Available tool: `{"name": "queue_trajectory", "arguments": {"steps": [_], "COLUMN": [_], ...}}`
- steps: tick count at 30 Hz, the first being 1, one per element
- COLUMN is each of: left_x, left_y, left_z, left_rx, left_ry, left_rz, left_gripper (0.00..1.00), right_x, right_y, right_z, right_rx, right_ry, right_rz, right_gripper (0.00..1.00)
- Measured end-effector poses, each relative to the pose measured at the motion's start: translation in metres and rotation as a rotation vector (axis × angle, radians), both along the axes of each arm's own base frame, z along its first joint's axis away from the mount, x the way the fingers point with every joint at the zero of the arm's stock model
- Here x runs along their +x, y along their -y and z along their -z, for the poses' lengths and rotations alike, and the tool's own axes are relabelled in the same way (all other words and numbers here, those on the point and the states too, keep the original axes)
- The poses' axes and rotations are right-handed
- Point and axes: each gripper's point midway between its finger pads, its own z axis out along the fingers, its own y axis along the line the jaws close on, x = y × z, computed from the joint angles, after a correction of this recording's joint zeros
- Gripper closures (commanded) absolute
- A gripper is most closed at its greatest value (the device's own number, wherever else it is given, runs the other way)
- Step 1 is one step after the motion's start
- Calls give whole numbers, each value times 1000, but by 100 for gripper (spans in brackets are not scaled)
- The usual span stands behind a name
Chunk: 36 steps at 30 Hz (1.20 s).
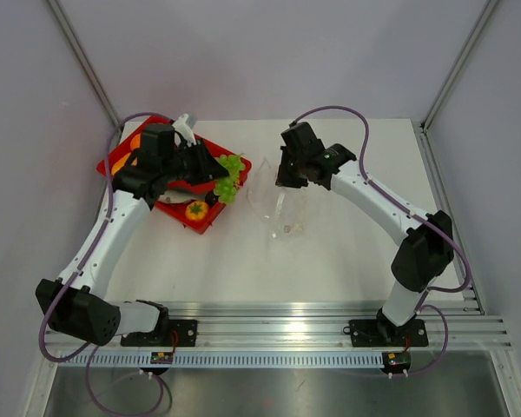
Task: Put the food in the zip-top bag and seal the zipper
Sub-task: Place the fake fruit in the zipper food storage bag.
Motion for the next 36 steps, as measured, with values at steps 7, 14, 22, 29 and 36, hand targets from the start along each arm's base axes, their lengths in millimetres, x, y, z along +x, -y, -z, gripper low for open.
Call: {"name": "queue_trajectory", "arguments": {"steps": [7,14,22,29,36], "left_x": [-31,-33,-19,-8,-5], "left_y": [66,77,83,97,110], "left_z": [2,-5,-16,-11,43], "left_rx": [-159,-273,-351,-351,-249], "left_ry": [-53,-33,32,60,-48], "left_rz": [155,112,72,72,51], "left_gripper": [100,100,100,100,52], "right_x": [-1,-1,-2,-7,-12], "right_y": [-4,-5,-5,-6,-3], "right_z": [-3,-3,-5,-14,-26], "right_rx": [23,32,40,72,103], "right_ry": [-7,-12,-15,-9,11], "right_rz": [-5,4,11,8,13], "right_gripper": [100,100,100,100,100]}}
